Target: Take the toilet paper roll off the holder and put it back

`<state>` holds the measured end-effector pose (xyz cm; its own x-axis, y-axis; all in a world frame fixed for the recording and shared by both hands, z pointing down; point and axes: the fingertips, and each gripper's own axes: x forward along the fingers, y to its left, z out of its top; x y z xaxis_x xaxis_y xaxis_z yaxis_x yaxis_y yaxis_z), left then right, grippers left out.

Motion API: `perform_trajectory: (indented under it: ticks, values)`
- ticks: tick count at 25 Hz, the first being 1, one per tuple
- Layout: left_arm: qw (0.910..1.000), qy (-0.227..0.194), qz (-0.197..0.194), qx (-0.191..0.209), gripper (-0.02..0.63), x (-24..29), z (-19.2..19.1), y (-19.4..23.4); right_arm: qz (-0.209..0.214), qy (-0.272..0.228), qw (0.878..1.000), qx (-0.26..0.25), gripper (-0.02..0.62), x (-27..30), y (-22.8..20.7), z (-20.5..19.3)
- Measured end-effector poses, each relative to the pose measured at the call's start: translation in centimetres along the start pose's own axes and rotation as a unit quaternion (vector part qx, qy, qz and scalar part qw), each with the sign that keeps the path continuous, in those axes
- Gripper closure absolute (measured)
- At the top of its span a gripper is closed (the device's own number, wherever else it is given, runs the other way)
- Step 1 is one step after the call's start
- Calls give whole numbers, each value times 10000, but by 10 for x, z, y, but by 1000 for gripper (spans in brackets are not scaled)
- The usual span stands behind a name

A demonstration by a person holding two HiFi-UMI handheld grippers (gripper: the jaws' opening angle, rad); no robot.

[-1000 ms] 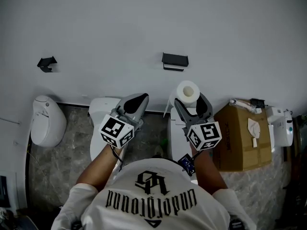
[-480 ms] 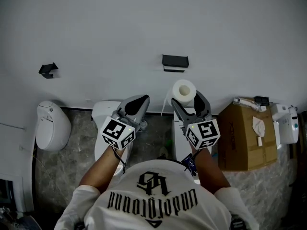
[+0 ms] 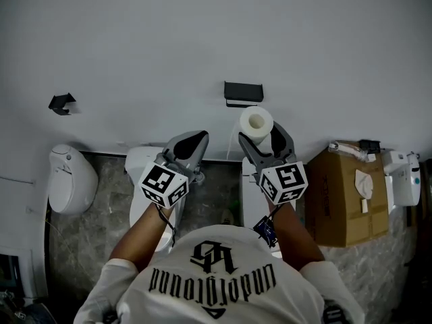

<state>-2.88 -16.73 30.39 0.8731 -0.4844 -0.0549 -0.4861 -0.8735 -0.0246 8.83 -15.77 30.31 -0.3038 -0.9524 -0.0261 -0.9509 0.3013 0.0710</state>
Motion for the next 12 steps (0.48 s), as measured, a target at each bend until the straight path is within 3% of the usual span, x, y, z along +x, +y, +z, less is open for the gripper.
perform_trajectory:
  ticks: [12]
  values:
    - [9997, 145, 99, -151, 592, 71, -24, 50, 24, 16, 9999, 107, 278, 80, -69, -14]
